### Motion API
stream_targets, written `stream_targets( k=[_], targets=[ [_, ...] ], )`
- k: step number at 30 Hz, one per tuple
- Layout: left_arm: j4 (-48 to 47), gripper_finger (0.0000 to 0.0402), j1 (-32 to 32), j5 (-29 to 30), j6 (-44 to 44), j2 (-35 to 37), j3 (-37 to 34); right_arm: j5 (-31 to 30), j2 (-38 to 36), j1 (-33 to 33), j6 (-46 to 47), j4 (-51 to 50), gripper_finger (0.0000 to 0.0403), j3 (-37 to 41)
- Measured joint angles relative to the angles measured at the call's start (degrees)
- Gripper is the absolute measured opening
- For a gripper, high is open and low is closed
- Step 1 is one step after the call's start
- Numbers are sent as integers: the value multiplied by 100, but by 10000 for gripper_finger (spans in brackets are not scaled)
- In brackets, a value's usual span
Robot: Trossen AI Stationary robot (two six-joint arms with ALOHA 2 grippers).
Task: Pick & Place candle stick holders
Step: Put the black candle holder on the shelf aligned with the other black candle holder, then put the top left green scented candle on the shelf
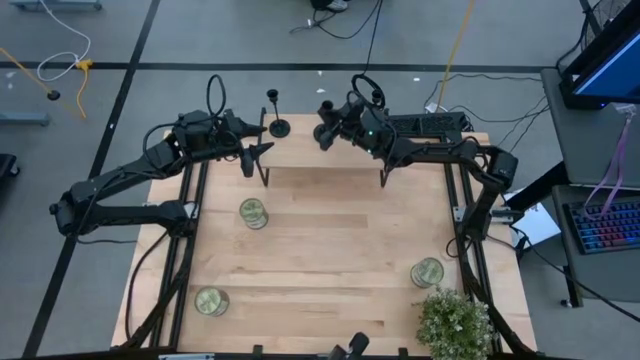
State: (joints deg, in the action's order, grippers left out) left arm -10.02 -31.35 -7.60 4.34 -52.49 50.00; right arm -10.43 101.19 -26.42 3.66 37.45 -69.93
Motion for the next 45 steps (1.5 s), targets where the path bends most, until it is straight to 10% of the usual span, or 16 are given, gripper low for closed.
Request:
stream_targets(
  k=[20, 30, 38, 45],
  targets=[
    [-1572, 239, 323, -4, 93, 2, 0, -345, -169, 131, -688, -88, 155, 224],
    [-2467, 239, 1579, 42, -679, 2, 0, -1066, -801, 437, -999, -86, 175, 890],
    [-3294, 239, 2987, 1668, -2055, -58, -45, -1055, -1714, 847, -857, -74, 170, 1914],
    [-3338, 239, 3916, 1721, -2407, -345, -729, -1033, -2473, 1392, -734, -51, 169, 2864]
  ],
)
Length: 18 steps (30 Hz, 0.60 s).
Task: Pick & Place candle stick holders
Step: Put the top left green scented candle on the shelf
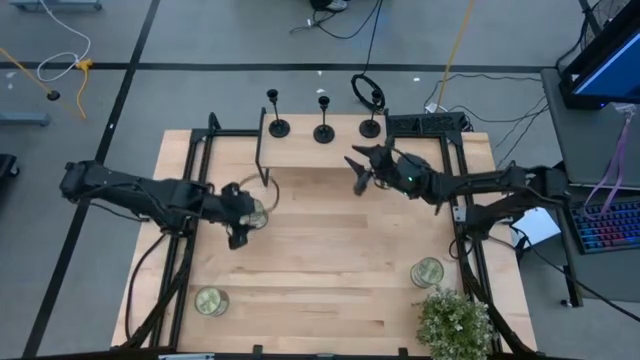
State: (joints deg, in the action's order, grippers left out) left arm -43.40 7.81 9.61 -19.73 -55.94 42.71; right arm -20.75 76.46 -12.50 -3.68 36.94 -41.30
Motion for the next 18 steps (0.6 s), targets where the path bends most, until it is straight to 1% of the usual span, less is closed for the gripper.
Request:
stream_targets(
  k=[3, 5, 10, 15, 18],
  targets=[
    [10, 239, 220, 5, -56, -215, -207, -2, -250, 242, 0, 176, 169, 349],
    [-19, 239, 310, 109, -21, -343, -272, 7, -387, 401, 0, 341, 169, 501],
    [5, 239, 394, 139, 405, -665, -279, 2, -621, 739, 2, 510, 169, 807],
    [-16, 239, 372, 454, 505, -908, -279, 4, -675, 937, -5, 591, 169, 851],
    [-13, 238, 374, 517, 671, -1031, -279, 0, -675, 996, -9, 628, 169, 852]
  ],
)
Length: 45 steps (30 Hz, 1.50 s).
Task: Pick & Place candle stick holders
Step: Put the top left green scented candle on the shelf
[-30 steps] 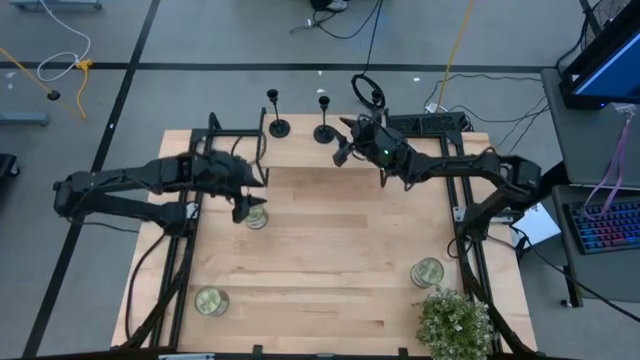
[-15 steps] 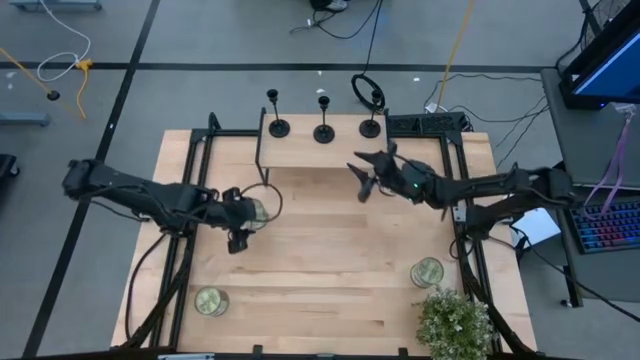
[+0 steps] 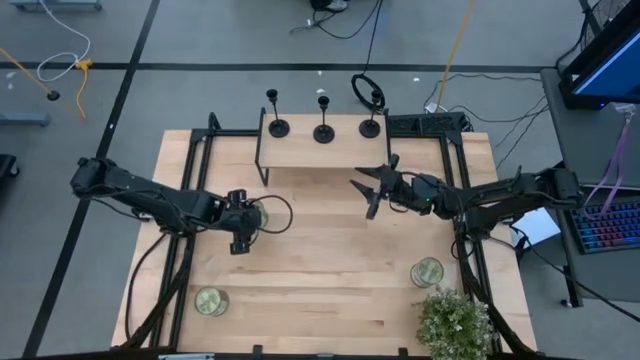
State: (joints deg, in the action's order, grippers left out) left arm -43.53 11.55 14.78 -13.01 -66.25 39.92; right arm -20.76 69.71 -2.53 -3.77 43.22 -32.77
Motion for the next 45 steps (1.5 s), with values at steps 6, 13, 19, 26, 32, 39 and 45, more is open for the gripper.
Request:
stream_targets(
  k=[6, 13, 19, 26, 32, 39, 45],
  targets=[
    [-21, 176, 0, 25, 164, -93, 0, 2, 0, 3, -13, 9, 169, 0],
    [1, 40, -1, 194, 244, -89, 0, 2, 2, 3, -13, 8, 169, 0],
    [24, 10, -10, -20, 196, -93, 89, 2, 2, 3, -13, 30, 167, 0],
    [57, 5, 37, -566, 218, -93, 1102, 3, 2, 3, -13, 170, 165, 0],
    [6, 5, -187, -701, 813, -91, 2265, 5, 2, 3, -13, 204, 164, -2],
    [-1001, 4, -1254, -1254, 1939, -418, 3584, 5, 4, 3, 103, 286, 164, -2],
    [-1590, 6, -2603, -1575, 2596, -1153, 4290, 7, 4, 3, 149, 293, 164, -7]
  ],
)
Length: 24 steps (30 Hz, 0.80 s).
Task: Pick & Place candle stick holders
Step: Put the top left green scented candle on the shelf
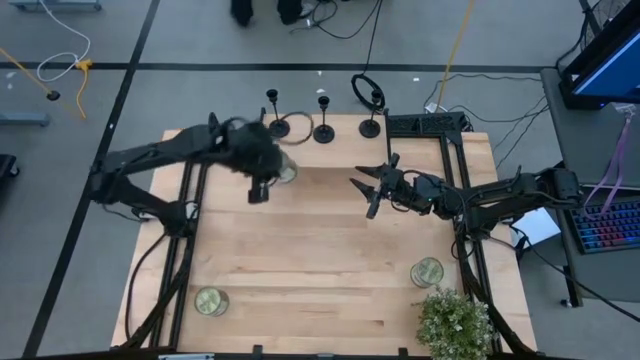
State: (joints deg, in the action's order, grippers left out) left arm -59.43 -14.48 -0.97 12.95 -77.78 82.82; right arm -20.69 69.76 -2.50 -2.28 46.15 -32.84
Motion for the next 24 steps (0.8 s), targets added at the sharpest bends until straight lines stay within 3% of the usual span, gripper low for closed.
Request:
stream_targets(
  k=[4, 9, 24],
  targets=[
    [-151, 4, -755, -541, 372, -439, 174, 0, 0, 0, -3, -7, 164, 0],
    [-257, 7, -1357, -724, 510, -643, 212, 1, 0, 0, -11, -10, 162, 0],
    [-9, 8, -1807, -943, 1100, -671, 204, 2, 0, 0, -55, -106, 162, 0]
  ],
)
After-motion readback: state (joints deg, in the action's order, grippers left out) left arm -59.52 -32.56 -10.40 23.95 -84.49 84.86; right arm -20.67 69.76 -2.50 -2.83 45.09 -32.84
